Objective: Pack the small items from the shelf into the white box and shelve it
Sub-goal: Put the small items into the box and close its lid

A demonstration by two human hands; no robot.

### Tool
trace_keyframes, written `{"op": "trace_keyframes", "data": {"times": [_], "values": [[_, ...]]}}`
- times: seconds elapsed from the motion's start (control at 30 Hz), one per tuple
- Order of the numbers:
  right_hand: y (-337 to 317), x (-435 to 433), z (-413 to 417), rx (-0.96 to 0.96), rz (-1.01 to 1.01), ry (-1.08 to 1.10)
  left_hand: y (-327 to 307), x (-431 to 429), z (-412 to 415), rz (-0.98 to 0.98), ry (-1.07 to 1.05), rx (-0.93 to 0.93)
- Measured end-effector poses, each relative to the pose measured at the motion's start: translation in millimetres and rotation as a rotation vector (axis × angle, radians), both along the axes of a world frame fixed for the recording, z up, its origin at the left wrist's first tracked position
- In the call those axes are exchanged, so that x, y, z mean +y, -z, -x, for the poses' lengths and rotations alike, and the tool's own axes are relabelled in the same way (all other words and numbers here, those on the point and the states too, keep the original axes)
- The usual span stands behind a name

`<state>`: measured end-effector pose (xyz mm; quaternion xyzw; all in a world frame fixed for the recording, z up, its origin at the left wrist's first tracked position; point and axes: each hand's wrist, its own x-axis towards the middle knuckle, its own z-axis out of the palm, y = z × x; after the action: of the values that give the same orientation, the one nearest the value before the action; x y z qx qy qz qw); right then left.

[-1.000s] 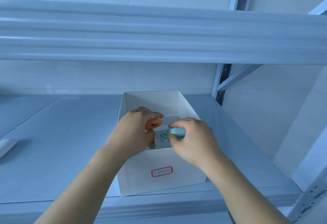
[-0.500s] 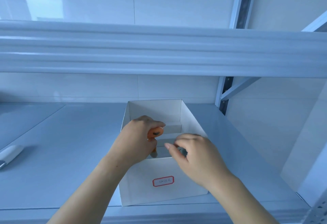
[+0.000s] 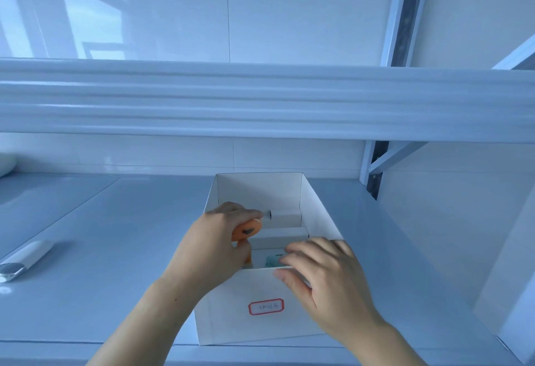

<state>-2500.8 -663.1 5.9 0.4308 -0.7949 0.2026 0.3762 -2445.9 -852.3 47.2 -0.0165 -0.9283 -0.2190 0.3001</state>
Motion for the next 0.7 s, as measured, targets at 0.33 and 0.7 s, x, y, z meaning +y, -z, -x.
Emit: {"op": "trace_keyframes", "data": {"times": [0.33,0.7], "values": [[19,9,9,0.05,0.141,0.008,-5,17,-7,0.123,-0.034,-0.017],[20,9,21,0.131,0.202,-0.08,-3,22,-2,0.114,0.017,0.05]]}}
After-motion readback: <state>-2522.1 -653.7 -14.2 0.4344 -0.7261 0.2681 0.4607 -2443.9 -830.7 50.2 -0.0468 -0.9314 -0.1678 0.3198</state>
